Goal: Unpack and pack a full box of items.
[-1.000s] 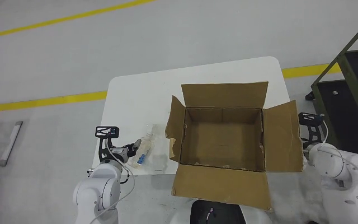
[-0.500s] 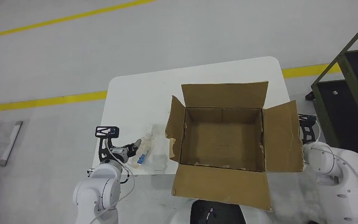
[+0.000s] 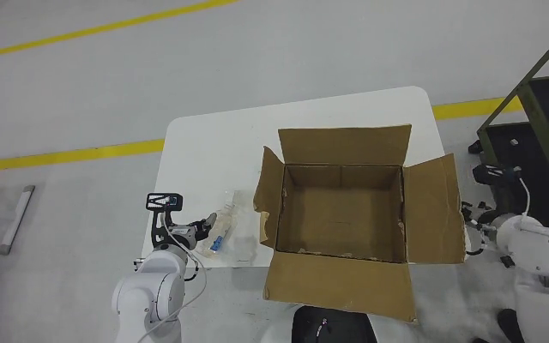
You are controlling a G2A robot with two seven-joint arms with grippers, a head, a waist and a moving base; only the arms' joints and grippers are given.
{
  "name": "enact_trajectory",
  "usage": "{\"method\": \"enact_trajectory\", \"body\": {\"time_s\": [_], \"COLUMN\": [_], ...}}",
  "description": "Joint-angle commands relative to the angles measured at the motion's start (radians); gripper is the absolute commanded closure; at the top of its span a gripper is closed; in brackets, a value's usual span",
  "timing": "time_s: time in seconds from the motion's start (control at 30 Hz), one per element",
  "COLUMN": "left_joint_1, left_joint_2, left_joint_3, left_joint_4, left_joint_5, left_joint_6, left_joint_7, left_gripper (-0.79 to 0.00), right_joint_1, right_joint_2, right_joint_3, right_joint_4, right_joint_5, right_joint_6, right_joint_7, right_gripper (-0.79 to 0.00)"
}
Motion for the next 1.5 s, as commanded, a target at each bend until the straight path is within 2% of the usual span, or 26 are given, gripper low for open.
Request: {"method": "enact_trajectory", "body": {"time_s": [0.0,0.17,0.3,0.47,0.63,0.67,0.7,0.77,0.8,0.83,1.03,1.47], "left_joint_1": [0.0,0.0,0.0,0.0,0.0,0.0,0.0,0.0,0.0,0.0,0.0,0.0], "left_joint_2": [0.0,0.0,0.0,0.0,0.0,0.0,0.0,0.0,0.0,0.0,0.0,0.0], "left_joint_3": [0.0,0.0,0.0,0.0,0.0,0.0,0.0,0.0,0.0,0.0,0.0,0.0], "left_joint_4": [0.0,0.0,0.0,0.0,0.0,0.0,0.0,0.0,0.0,0.0,0.0,0.0], "left_joint_5": [0.0,0.0,0.0,0.0,0.0,0.0,0.0,0.0,0.0,0.0,0.0,0.0], "left_joint_6": [0.0,0.0,0.0,0.0,0.0,0.0,0.0,0.0,0.0,0.0,0.0,0.0], "left_joint_7": [0.0,0.0,0.0,0.0,0.0,0.0,0.0,0.0,0.0,0.0,0.0,0.0], "left_gripper": [-0.785,-0.785,-0.785,-0.785,-0.785,-0.785,-0.785,-0.785,-0.785,-0.785,-0.785,-0.785], "right_joint_1": [0.0,0.058,0.111,0.106,0.067,0.061,0.057,0.051,0.048,0.046,0.067,0.244], "right_joint_2": [0.003,0.023,0.047,0.079,0.109,0.113,0.117,0.122,0.124,0.127,0.143,0.179], "right_joint_3": [0.062,0.233,0.329,0.321,0.252,0.233,0.219,0.186,0.171,0.155,0.093,-0.035], "right_joint_4": [-0.002,0.03,0.094,0.123,0.07,0.055,0.039,0.025,0.018,0.01,0.009,0.177], "right_joint_5": [0.112,0.478,0.678,0.85,0.889,0.884,0.866,0.858,0.853,0.841,0.8,0.772], "right_joint_6": [0.007,0.047,0.098,0.147,0.15,0.147,0.141,0.147,0.153,0.154,0.175,0.212], "right_joint_7": [0.031,0.221,0.357,0.373,0.373,0.373,0.373,0.365,0.358,0.352,0.302,0.213], "right_gripper": [-0.785,-0.785,-0.785,-0.785,-0.785,-0.566,-0.449,-0.305,-0.179,0.0,0.0,0.0]}}
